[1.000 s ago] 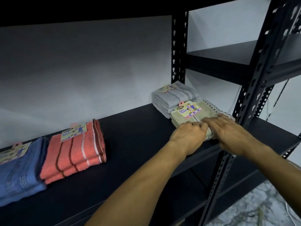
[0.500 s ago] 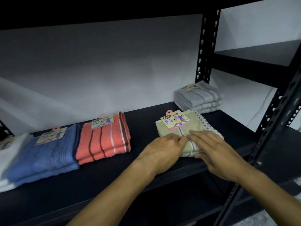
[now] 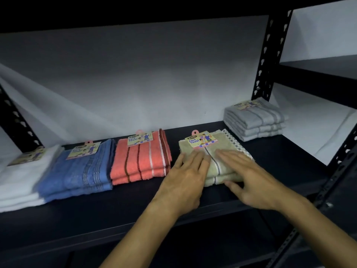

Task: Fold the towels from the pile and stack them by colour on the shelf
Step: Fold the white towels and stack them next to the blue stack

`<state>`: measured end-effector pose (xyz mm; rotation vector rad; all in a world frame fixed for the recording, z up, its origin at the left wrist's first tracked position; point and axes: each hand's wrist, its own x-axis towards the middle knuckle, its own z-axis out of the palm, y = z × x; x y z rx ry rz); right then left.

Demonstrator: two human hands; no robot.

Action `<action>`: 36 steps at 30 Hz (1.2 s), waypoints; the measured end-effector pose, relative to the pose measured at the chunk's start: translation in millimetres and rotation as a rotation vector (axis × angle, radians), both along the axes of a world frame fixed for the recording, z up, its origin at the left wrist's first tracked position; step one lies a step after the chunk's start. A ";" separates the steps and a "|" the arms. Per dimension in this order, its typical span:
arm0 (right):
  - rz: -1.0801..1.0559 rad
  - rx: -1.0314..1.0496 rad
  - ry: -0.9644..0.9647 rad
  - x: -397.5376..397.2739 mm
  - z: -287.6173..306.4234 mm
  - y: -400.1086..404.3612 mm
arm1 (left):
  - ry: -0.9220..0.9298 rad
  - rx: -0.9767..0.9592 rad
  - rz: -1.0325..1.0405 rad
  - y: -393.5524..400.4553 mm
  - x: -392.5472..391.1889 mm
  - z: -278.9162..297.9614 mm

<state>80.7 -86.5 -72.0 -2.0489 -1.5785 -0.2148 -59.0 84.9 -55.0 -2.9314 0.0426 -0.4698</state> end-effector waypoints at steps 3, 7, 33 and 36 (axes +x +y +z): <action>-0.026 0.260 0.363 4.3 28.7 -9.7 | -0.091 0.010 -0.017 -13.4 0.3 4.1; -0.272 0.394 0.881 28.7 37.1 4.9 | -0.139 0.043 0.073 -36.0 18.4 1.2; -0.274 0.410 1.363 42.7 20.1 88.5 | 0.006 0.096 0.364 -14.7 53.1 -18.4; -0.268 0.415 1.367 44.4 20.0 92.0 | 0.020 0.085 0.369 -12.7 54.1 -16.1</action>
